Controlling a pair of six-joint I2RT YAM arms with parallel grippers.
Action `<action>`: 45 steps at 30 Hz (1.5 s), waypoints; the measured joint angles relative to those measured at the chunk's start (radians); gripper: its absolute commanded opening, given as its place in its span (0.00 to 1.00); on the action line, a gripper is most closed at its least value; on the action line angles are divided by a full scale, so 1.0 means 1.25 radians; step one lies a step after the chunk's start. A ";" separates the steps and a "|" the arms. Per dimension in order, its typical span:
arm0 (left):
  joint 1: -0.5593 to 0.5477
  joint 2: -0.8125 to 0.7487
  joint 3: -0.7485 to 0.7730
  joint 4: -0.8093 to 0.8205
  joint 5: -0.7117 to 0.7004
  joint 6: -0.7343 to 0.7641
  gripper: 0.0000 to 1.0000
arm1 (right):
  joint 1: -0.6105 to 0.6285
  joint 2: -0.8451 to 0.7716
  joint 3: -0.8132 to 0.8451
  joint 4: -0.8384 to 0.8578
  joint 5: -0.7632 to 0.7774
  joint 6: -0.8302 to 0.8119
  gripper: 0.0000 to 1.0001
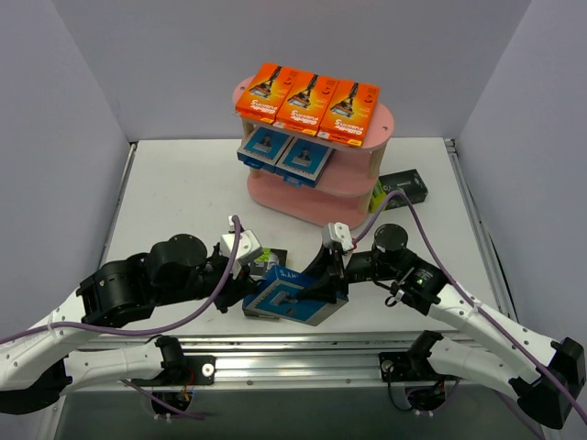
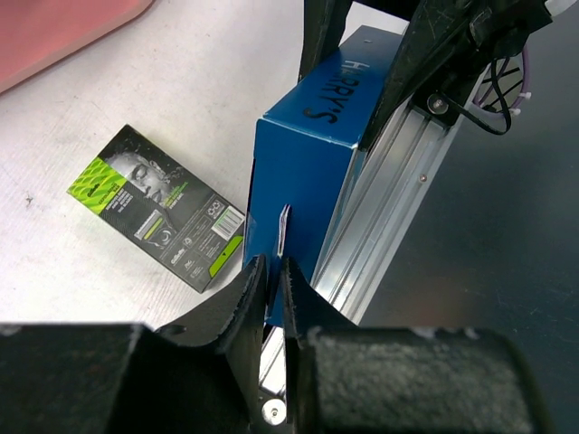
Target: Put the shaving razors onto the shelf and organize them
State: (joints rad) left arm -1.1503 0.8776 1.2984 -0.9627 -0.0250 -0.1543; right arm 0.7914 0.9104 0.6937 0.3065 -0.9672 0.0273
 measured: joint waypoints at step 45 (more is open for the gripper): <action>-0.002 -0.065 -0.097 0.112 -0.025 -0.061 0.02 | -0.005 -0.036 -0.025 0.017 0.033 0.026 0.55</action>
State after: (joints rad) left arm -1.1530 0.7963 1.1767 -0.8223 -0.0559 -0.2306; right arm 0.7849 0.8658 0.6628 0.3275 -0.9257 0.0593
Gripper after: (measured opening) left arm 0.043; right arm 0.531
